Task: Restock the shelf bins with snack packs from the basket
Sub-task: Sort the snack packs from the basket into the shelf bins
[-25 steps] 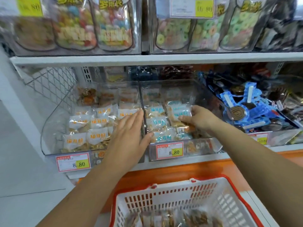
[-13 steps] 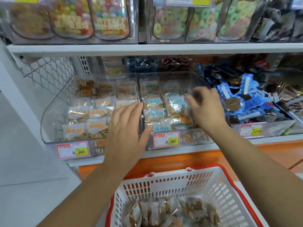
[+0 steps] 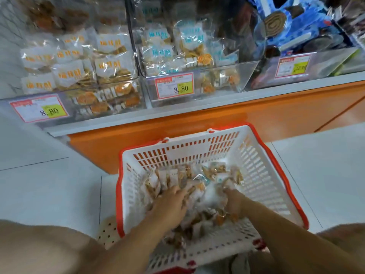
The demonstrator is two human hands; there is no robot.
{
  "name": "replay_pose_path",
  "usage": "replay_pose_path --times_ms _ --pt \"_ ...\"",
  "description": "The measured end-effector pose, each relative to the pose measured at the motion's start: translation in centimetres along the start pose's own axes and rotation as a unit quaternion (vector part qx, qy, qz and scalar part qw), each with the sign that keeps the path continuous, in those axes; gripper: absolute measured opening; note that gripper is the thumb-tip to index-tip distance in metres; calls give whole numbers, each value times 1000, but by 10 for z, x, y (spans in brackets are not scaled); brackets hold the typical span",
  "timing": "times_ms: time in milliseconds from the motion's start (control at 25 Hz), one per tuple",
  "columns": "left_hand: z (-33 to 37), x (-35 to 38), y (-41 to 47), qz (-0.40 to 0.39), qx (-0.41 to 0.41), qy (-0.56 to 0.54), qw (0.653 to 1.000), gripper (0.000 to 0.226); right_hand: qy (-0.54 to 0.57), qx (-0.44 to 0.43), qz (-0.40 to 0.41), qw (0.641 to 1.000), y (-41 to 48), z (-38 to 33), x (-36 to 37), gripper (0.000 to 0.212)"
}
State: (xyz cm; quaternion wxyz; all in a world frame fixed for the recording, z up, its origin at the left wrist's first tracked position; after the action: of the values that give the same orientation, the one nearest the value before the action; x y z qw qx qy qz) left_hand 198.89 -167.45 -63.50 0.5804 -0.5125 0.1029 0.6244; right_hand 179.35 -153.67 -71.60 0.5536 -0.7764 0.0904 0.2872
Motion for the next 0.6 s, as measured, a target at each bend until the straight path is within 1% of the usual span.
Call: replay_pose_path --times_ms 40,80,120,160,240,280,320,360,440,480,520,560,600 --pt "-3 12 -1 -19 -21 -4 1000 53 -86 -9 19 996 5 7 11 81" --pt "-4 21 0 -35 -34 0 999 53 -132 -33 18 991 -1 2 16 93" --pt "-3 26 0 -45 -36 3 998 53 -145 -56 17 988 -4 -2 16 103" --pt "-2 27 1 -52 -37 -1 998 54 -153 -67 10 986 -6 -7 17 109" --pt "0 25 2 -42 -38 -32 998 54 -180 -54 -1 982 -4 -15 19 111" --pt "0 22 3 -28 -41 -49 998 54 -187 -32 1 982 -3 -17 21 105" --pt "0 18 3 -12 -46 -64 997 54 -196 -16 3 980 -2 -19 23 95" --pt "-1 15 2 6 -50 -76 996 52 -195 -11 3 981 -1 -20 23 80" --pt "-1 9 0 32 -70 -124 989 49 -160 -22 6 987 -7 -30 7 38" --pt "0 5 -2 43 -81 -161 983 47 -110 -35 18 993 -12 -35 -6 15" --pt "2 2 -3 45 -94 -204 973 45 -33 -48 36 998 -21 -41 -22 9" --pt "4 -2 -3 41 -108 -250 961 44 66 -57 42 995 -30 -46 -36 18" --pt "7 -5 -2 33 -122 -298 946 45 166 -70 39 983 -40 -49 -48 17"
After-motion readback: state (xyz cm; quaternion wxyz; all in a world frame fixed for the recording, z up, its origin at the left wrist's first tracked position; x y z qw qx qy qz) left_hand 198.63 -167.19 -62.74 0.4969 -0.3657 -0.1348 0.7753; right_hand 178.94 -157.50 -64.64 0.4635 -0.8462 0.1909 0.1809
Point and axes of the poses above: each hand's wrist, its own y-axis towards the middle knuckle, its own x-axis out of the palm, z = x × y, the point moved 1 cm from there along y, towards the middle knuckle, and after that the axes turned 6 degrees about x, right-handed, at the moved point
